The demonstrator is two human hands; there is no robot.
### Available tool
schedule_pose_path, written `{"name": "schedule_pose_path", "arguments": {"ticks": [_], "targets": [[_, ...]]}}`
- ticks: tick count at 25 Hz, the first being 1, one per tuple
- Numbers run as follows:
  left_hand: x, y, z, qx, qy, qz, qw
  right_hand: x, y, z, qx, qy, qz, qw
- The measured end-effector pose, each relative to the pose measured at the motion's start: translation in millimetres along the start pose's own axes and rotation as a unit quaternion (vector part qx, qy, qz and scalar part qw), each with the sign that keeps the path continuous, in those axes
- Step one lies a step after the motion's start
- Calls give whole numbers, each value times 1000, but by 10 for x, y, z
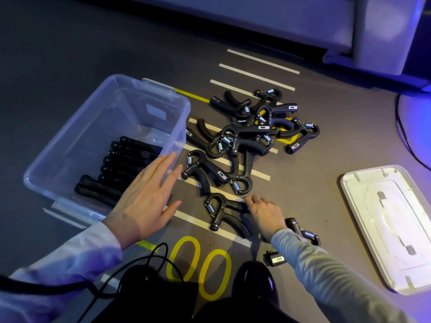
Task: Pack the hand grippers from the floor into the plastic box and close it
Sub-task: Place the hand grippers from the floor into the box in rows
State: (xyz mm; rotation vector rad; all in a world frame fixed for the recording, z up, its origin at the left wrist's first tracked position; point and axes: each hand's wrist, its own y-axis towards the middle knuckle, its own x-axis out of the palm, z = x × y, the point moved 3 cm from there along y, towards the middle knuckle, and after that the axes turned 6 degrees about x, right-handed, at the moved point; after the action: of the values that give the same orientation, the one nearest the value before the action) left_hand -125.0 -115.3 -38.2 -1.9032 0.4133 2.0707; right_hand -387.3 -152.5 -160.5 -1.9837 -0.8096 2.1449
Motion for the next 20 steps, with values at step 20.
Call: {"name": "schedule_pose_path", "arguments": {"ticks": [20], "targets": [[-183, -572, -537, -147, -67, 34, 986, -2288, 231, -1083, -207, 184, 256, 926]]}}
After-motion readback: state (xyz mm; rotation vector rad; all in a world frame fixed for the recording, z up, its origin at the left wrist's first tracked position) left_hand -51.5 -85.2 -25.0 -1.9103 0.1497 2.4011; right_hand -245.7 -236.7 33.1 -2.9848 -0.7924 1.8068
